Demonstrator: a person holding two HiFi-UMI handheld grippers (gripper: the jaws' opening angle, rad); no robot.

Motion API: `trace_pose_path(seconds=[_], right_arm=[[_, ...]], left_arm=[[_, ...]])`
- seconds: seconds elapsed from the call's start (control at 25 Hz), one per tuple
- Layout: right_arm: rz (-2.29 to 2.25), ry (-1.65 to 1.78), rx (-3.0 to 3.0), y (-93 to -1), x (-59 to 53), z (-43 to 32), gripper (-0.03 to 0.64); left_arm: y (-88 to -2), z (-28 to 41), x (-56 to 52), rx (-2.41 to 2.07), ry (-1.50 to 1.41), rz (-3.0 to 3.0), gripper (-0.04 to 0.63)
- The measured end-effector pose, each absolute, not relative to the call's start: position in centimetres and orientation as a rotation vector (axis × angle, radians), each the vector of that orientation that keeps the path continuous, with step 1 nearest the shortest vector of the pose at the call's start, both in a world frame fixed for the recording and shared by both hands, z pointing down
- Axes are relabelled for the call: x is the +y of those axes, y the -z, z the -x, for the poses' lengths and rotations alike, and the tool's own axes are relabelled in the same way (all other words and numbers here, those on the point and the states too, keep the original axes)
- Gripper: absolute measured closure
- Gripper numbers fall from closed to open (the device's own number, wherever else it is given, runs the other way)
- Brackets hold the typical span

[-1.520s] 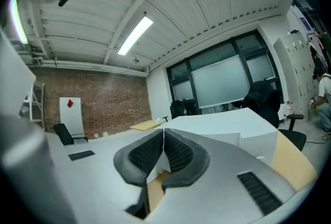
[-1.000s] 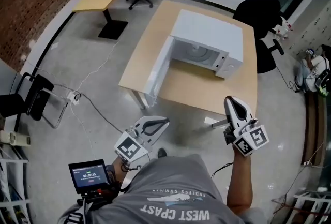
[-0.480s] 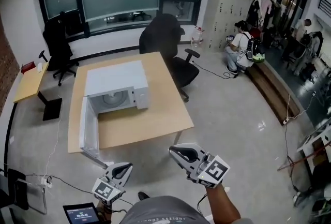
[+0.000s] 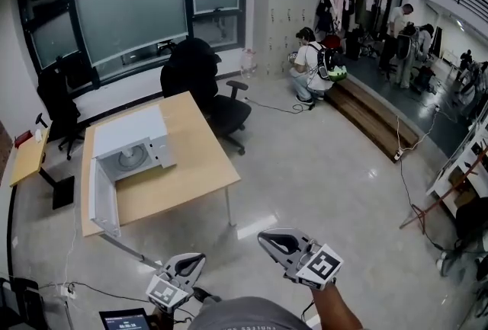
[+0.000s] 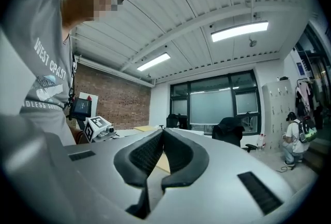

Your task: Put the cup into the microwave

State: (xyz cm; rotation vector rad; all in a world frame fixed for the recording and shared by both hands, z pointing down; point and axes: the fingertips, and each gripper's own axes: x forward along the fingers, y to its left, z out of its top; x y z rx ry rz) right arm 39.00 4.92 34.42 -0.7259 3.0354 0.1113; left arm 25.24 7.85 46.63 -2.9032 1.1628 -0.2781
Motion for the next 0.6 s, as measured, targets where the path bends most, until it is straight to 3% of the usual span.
trace_pose_path(seconds=[0.28,0.44,0.6], right_arm=[[0.788,-0.074,2.985,-33.9,13.0,-45.3,0.598],[0.764,-0.076,2.994,-31.0,12.5,-44.9,0.598],[0.706,-0.046,2.996,-36.0,11.1,-41.4,0.598]], left_arm=[[-45.9,-29.7,16.6,1.235,0.396,2.969,0.574],[-41.3,-29.3,16.1,1.216,0.344,2.906,0.574],[-44.7,-26.2,14.6,1.185,0.357,2.812,0.574]])
